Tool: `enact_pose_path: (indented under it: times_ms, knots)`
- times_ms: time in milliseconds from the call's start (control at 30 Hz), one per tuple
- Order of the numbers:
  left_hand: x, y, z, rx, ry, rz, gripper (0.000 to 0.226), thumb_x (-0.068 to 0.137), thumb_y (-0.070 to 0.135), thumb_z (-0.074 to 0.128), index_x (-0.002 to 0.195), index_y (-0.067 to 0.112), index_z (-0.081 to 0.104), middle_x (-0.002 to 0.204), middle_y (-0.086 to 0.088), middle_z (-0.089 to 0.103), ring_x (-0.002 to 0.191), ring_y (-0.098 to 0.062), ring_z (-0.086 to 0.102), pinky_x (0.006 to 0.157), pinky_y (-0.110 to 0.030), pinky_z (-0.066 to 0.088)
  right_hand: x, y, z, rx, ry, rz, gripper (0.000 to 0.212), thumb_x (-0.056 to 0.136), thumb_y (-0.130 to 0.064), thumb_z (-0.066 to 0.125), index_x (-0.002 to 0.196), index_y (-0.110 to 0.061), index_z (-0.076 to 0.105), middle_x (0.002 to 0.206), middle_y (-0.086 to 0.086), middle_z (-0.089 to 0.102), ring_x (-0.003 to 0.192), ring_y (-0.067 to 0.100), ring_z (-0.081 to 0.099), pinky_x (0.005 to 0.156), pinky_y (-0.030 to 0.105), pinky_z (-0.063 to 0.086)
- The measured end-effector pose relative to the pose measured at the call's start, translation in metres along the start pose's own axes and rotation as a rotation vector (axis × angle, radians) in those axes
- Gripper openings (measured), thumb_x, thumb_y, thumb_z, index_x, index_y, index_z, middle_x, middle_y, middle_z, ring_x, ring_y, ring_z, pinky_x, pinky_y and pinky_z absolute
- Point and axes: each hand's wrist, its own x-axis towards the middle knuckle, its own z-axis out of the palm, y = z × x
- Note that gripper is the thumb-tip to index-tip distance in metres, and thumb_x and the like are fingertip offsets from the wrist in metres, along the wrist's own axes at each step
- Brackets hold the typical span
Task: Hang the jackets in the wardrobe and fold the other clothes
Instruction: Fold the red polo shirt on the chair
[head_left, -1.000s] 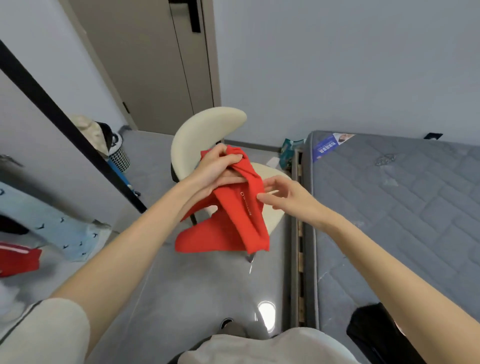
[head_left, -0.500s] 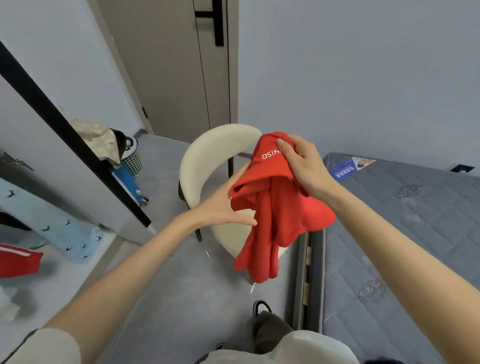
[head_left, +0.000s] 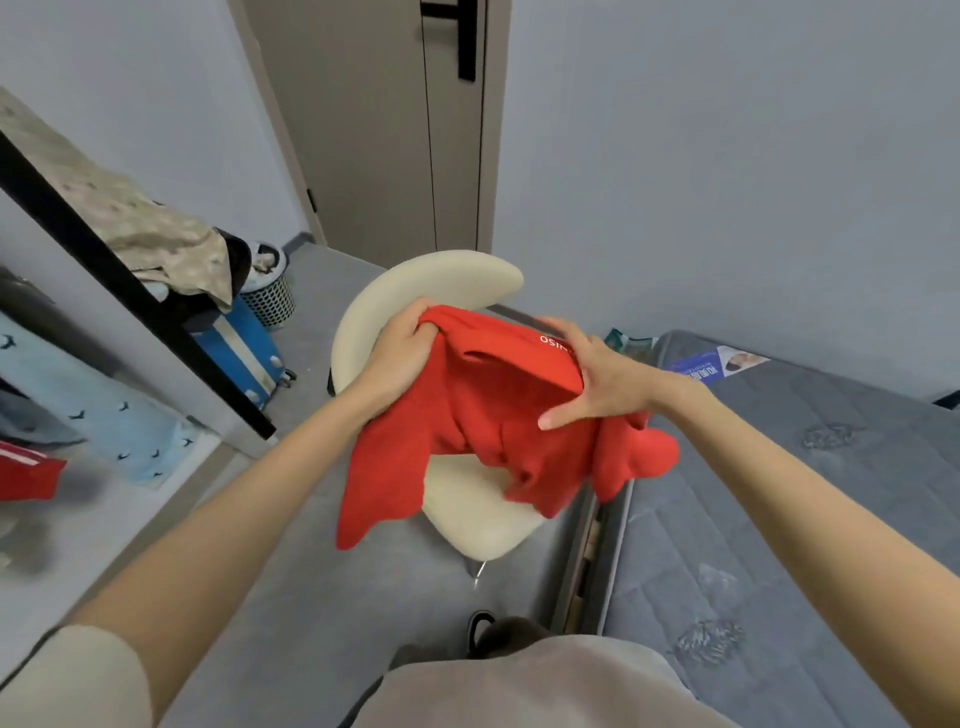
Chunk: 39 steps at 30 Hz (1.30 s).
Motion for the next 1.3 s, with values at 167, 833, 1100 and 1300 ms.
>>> enact_pose_path:
  times_ms: [167, 833, 1100, 1300]
  knots:
    - [0.0, 0.005, -0.014, 0.074, -0.014, -0.015, 0.019, 0.092, 0.011, 0.045, 0.095, 0.003, 0.062, 0.098, -0.009, 0.066, 0.096, -0.021, 0.058, 0.083, -0.027, 0.04, -0.01, 0.024, 0.031, -0.449, 0.345, 0.02, 0.058, 0.073, -0.009, 0.057, 0.126, -0.022, 0.037, 0.106, 0.01, 0.051, 0.091, 0.039, 0.058, 0.072, 0.043, 0.049]
    - [-0.092, -0.007, -0.056, -0.198, 0.073, -0.134, 0.022, 0.093, 0.01, 0.052, 0.091, 0.024, 0.07, 0.091, 0.012, 0.068, 0.081, 0.008, 0.06, 0.077, -0.009, 0.045, -0.063, -0.008, 0.036, 0.553, 1.123, -0.007, 0.052, 0.082, -0.036, 0.068, 0.051, -0.026, 0.027, 0.048, -0.012, 0.021, 0.052, 0.003, 0.019, 0.046, 0.022, 0.017]
    - [-0.064, -0.085, -0.008, 0.179, -0.075, -0.262, 0.025, 0.098, 0.018, 0.049, 0.089, 0.001, 0.065, 0.089, -0.016, 0.065, 0.089, -0.027, 0.059, 0.072, -0.03, 0.037, 0.022, 0.045, 0.042, -0.027, 0.715, 0.316, 0.042, 0.079, -0.067, 0.059, 0.078, -0.027, 0.07, 0.076, 0.003, 0.07, 0.086, 0.029, 0.066, 0.067, 0.034, 0.043]
    - [-0.013, -0.186, 0.049, 0.335, -0.005, -0.424, 0.028, 0.101, 0.022, 0.042, 0.105, -0.001, 0.059, 0.101, -0.02, 0.063, 0.098, -0.034, 0.058, 0.087, -0.044, 0.044, 0.145, 0.119, 0.076, -0.151, 0.438, 0.311, 0.035, 0.099, -0.042, 0.042, 0.114, -0.02, 0.065, 0.112, 0.015, 0.067, 0.108, 0.037, 0.059, 0.083, 0.04, 0.045]
